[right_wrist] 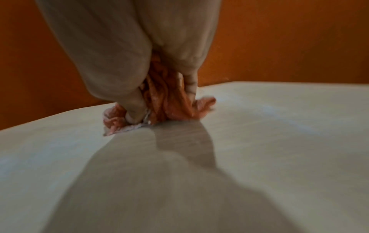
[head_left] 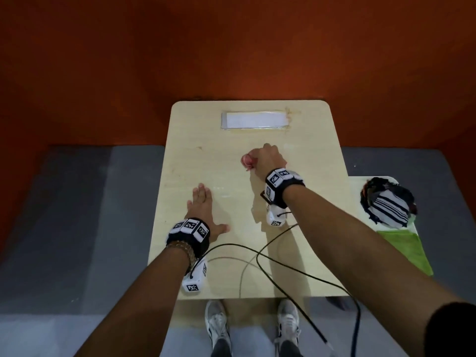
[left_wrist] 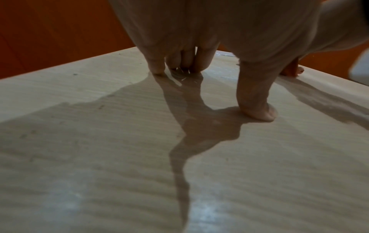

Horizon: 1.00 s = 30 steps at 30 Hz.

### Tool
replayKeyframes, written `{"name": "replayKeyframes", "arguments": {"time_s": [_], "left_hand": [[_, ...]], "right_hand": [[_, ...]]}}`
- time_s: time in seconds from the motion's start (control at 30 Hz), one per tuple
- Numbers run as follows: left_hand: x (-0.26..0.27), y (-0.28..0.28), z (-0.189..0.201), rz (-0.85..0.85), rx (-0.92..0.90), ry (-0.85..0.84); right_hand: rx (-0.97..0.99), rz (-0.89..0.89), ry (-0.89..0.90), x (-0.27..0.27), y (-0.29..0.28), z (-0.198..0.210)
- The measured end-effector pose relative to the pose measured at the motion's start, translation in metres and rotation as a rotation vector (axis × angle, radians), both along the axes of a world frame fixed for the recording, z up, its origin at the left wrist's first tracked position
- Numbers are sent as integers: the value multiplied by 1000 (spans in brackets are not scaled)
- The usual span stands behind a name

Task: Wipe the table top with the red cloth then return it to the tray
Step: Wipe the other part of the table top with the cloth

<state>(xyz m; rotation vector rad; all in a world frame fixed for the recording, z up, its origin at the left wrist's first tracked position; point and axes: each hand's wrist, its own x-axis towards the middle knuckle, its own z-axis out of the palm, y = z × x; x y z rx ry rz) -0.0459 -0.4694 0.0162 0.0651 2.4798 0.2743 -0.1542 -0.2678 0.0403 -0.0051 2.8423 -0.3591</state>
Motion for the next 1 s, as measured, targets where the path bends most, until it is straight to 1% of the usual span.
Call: {"name": "replayKeyframes", "arguments": {"time_s": [0.07, 0.17, 0.23, 0.3, 0.37, 0.47, 0.53, 0.6, 0.67, 0.77, 0.87, 0.93, 1.0], "left_hand": [[0, 0, 1, -2, 1, 8], [2, -1, 2, 4, 20, 21], [3, -1, 4, 6, 26, 22], [0, -1, 6, 4, 22, 15], [-1, -2, 6, 3, 25, -1], [0, -2, 4, -7, 14, 8], [0, -2, 0, -11, 14, 0], [-1, -3, 0, -23, 2, -3], [-1, -2, 3, -28, 11, -4], [2, -5, 11, -47, 8, 25], [11, -17, 16, -108, 12, 6], [19, -27, 20, -129, 15, -1], [23, -38, 22, -124, 31, 12]], "right_hand": [[-6, 41, 3, 28, -6, -4], [-19, 160, -32, 79, -12, -10], [1, 196, -80, 93, -11, -11], [-7, 191, -77, 80, -10, -9], [-3, 155, -34, 51, -13, -8], [-16, 99, -29, 0, -25, -10], [-27, 71, -37, -17, -35, -9], [-10, 65, -27, -16, -42, -7], [-18, 86, -8, -3, -47, -8], [-5, 183, -48, 38, -60, -8], [-27, 235, -119, 74, -68, -12], [-59, 269, -182, 74, -67, -6], [-156, 210, -168, 52, -65, 3]]}}
